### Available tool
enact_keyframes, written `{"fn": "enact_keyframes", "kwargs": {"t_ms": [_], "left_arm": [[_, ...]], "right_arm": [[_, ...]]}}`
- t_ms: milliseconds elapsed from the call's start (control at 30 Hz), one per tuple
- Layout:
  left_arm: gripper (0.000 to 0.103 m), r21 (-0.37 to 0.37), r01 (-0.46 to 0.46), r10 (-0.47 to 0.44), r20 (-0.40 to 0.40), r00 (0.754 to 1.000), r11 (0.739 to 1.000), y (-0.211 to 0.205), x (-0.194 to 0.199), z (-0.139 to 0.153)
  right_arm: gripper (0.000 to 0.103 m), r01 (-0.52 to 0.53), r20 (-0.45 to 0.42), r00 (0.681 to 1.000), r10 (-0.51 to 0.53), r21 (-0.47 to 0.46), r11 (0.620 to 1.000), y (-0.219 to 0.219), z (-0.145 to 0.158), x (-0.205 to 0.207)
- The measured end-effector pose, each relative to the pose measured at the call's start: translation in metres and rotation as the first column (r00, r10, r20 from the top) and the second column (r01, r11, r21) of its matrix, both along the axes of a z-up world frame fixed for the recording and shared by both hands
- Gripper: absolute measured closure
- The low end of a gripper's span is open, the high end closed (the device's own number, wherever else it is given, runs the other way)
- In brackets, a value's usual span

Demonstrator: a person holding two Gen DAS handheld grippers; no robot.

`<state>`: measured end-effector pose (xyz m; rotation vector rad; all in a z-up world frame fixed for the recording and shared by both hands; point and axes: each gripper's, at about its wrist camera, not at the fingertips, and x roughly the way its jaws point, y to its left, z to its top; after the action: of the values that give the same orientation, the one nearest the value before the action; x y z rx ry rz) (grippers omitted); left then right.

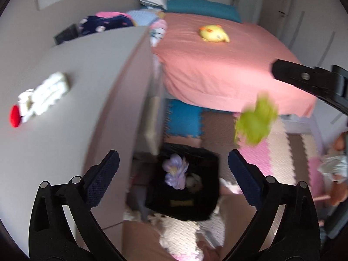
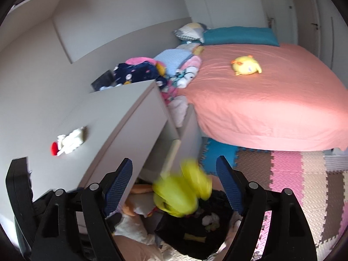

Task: Collect trash
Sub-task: 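Open both tools over the black bin to drop the clip and toy, then move both open tools back over the desk toward the red heart and foam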

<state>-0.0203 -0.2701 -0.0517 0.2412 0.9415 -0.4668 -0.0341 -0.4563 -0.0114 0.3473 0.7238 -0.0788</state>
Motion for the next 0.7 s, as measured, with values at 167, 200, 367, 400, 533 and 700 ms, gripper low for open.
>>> {"fn": "enact_keyframes", "kwargs": {"t_ms": [167, 200, 367, 400, 533, 700], "left_arm": [[0.006, -0.036, -0.060, 0.057, -0.068, 0.996, 0.998, 0.018, 0.016, -0.006], [0.006, -0.040, -0.065, 0.062, -0.073, 0.995, 0.997, 0.021, 0.018, -0.006], [0.006, -0.042, -0.082, 0.079, -0.067, 0.995, 0.996, 0.027, 0.020, -0.008], [0.006, -0.043, -0.083, 0.080, -0.067, 0.995, 0.996, 0.028, 0.019, -0.008], [0.006, -0.046, -0.088, 0.085, -0.064, 0.994, 0.995, 0.033, 0.019, -0.006], [0.006, -0.047, -0.094, 0.091, -0.060, 0.994, 0.994, 0.038, 0.023, -0.004]], "right_arm": [[0.024, -0.001, -0.003, 1.000, 0.001, 0.012, 1.000, 0.001, -0.004, 0.004], [0.024, -0.004, -0.004, 1.000, 0.004, 0.014, 1.000, 0.003, -0.005, 0.005], [0.024, -0.020, -0.018, 1.000, 0.021, 0.020, 1.000, 0.008, -0.008, 0.010], [0.024, -0.024, -0.020, 0.999, 0.024, 0.022, 0.999, 0.009, -0.009, 0.011], [0.024, -0.036, -0.026, 0.999, 0.037, 0.020, 0.999, 0.015, -0.010, 0.014], [0.024, -0.056, -0.032, 0.998, 0.057, 0.025, 0.998, 0.021, -0.012, 0.020]]}}
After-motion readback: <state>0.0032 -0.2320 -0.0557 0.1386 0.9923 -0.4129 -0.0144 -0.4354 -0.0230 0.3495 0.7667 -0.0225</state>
